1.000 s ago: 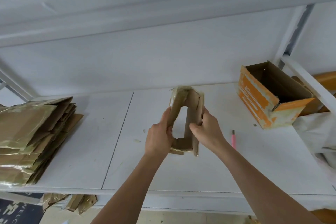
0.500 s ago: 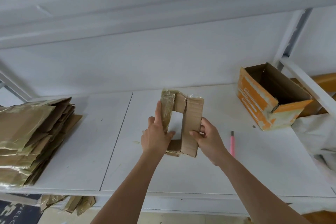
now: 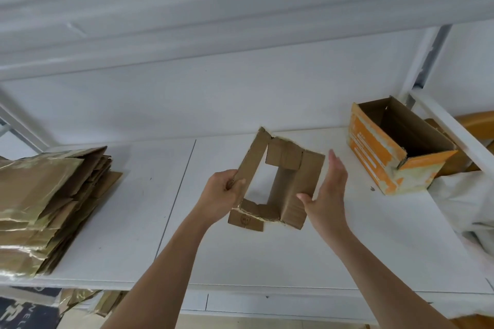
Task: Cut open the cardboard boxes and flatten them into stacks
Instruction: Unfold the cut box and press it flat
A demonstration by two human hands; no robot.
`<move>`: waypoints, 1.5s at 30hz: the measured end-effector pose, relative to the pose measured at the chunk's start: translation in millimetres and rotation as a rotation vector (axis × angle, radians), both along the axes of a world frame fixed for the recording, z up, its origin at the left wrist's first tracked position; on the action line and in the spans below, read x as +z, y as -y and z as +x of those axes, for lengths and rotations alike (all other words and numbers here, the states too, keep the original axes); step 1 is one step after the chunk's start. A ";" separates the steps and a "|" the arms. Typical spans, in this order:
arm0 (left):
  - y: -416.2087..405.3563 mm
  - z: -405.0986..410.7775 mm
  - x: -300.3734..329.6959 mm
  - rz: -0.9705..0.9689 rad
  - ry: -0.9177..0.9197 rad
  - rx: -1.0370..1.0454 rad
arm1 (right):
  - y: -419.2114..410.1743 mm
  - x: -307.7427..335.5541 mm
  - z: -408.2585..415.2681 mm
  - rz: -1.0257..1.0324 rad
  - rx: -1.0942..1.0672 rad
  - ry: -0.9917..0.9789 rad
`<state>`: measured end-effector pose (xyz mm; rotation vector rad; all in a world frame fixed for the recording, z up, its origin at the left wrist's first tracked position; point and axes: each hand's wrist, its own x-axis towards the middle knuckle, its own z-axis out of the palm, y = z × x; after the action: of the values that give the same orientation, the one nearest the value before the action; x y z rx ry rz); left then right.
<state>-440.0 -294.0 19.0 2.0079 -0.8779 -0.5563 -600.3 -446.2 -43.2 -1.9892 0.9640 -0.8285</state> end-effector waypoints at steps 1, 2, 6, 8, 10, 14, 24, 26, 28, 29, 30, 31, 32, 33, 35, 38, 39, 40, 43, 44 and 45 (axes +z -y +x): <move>0.3 -0.3 3.0 0.016 -0.002 -0.007 | 3.8 2.7 2.0 -0.133 0.015 -0.061; 1.0 -0.3 4.7 0.033 -0.001 -0.013 | 7.1 6.0 4.2 -0.239 0.034 -0.125; 5.4 -4.0 12.6 0.077 -0.014 -0.077 | 19.4 14.7 11.8 -0.468 0.098 -0.272; 7.9 -8.1 17.3 0.114 0.032 -0.125 | 23.5 14.3 14.1 -0.496 0.091 -0.313; 10.6 -11.7 21.1 0.115 0.056 -0.141 | 26.4 16.7 14.0 -0.475 0.075 -0.346; 12.3 -12.9 24.8 -0.052 -0.007 0.065 | 27.3 23.9 7.6 -0.356 0.198 -0.217; 11.6 -9.3 6.7 -0.225 0.263 0.401 | 20.3 48.8 -14.4 0.038 0.185 0.090; 10.5 -8.7 0.9 -0.150 0.243 0.354 | 16.8 50.7 -15.3 0.056 0.189 0.078; 9.3 -8.8 -4.7 -0.083 0.203 0.294 | 12.7 50.4 -14.4 0.064 0.194 0.067; 8.2 -8.9 -8.0 -0.046 0.199 0.279 | 9.6 51.3 -13.8 0.061 0.194 0.065; 7.4 -8.8 -11.1 -0.005 0.205 0.275 | 6.7 51.6 -13.0 0.050 0.197 0.063; 6.5 -8.4 -14.1 0.043 0.209 0.279 | 3.4 52.4 -12.5 0.033 0.207 0.059; 6.3 -8.6 -16.1 0.095 0.203 0.294 | -0.2 52.9 -11.8 0.012 0.225 0.052; 6.2 -8.8 -18.2 0.149 0.193 0.319 | -4.5 53.8 -11.4 -0.014 0.248 0.044; 6.5 -10.0 -20.7 0.227 0.190 0.393 | -14.2 55.0 -10.5 -0.051 0.296 0.030; 4.0 -9.6 -23.1 0.228 0.235 0.517 | -24.5 58.7 -10.3 -0.068 0.343 0.036; 1.6 -8.5 -24.3 0.209 0.237 0.537 | -25.3 59.9 -10.8 -0.064 0.353 0.044; -0.9 -7.5 -25.4 0.188 0.236 0.537 | -24.3 60.4 -11.2 -0.058 0.364 0.051; -5.9 -4.9 -28.0 0.176 0.224 0.482 | -19.8 59.1 -11.9 -0.056 0.373 0.070; -6.4 -4.3 -27.7 0.179 0.212 0.472 | -18.9 57.4 -11.4 -0.062 0.378 0.068; -6.9 -2.8 -27.6 0.170 0.181 0.460 | -18.3 55.9 -10.7 -0.066 0.388 0.061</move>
<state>-442.8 -287.1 -8.6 2.3468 -0.4530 -0.1952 -611.0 -427.9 12.7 -2.1015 0.4952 -0.7033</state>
